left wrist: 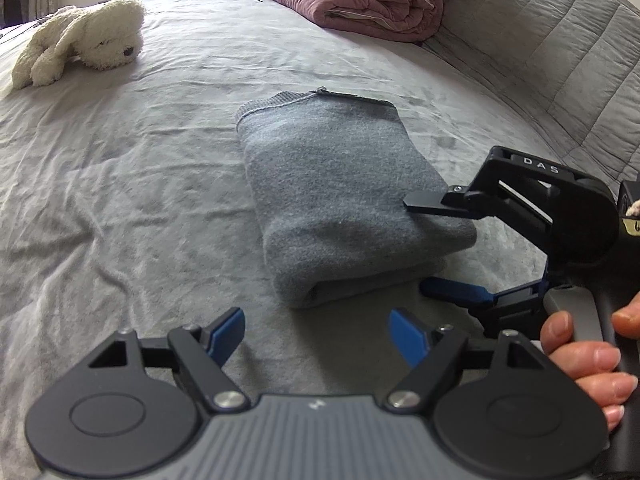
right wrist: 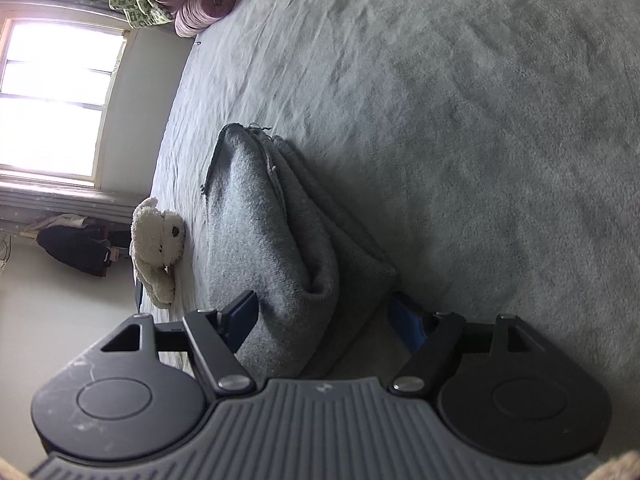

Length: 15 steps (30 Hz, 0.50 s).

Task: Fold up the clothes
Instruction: 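Open the left gripper and withdraw from the folded bundle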

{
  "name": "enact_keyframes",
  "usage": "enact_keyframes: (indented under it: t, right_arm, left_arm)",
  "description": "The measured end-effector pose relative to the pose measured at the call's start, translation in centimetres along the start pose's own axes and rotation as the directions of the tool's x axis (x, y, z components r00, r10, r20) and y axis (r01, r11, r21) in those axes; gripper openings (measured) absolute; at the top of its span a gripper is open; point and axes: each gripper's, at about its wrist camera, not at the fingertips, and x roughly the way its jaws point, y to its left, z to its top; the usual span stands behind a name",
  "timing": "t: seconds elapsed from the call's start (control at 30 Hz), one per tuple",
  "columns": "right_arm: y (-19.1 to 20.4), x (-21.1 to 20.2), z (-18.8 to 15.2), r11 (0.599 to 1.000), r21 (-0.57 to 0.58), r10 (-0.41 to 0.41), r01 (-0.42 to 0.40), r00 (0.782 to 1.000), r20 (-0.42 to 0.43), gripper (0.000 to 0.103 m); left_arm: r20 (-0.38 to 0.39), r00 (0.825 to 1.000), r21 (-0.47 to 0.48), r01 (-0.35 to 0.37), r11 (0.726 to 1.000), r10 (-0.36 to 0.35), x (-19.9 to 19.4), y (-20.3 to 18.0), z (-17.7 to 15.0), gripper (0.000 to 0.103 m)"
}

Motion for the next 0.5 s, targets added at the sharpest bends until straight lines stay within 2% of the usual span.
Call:
enact_keyframes:
  t: [0.13,0.17,0.23,0.37,0.5]
  right_arm:
    - [0.7,1.0,-0.4,0.998,-0.062,0.005,-0.002,0.999,0.054,0.076]
    - [0.9,1.1,-0.6,0.997,-0.083,0.007,-0.001,0.998,0.068,0.073]
    - [0.9,1.6,-0.5,0.994,-0.105,0.015,-0.006,0.997,0.079,0.048]
    - [0.6,1.6,0.7,0.996,-0.083,0.043,-0.039,0.998,0.055,0.033]
    - [0.8,0.7,2.1,0.994,-0.096,0.061,-0.058,0.998,0.031,0.027]
  left_arm:
    - [0.003,1.000,-0.017,-0.005,1.000,0.005,0.0,0.6,0.0,0.081]
    - [0.005,1.000,-0.025,-0.006,1.000,0.006,-0.1,0.8,0.1,0.081]
    - [0.008,1.000,-0.044,-0.007,0.999,0.007,-0.2,1.3,0.3,0.081]
    - [0.020,1.000,-0.106,0.010,0.994,-0.008,-0.3,2.8,0.6,0.081]
    - [0.026,0.999,-0.178,0.049,0.983,-0.045,-0.3,4.2,0.7,0.081]
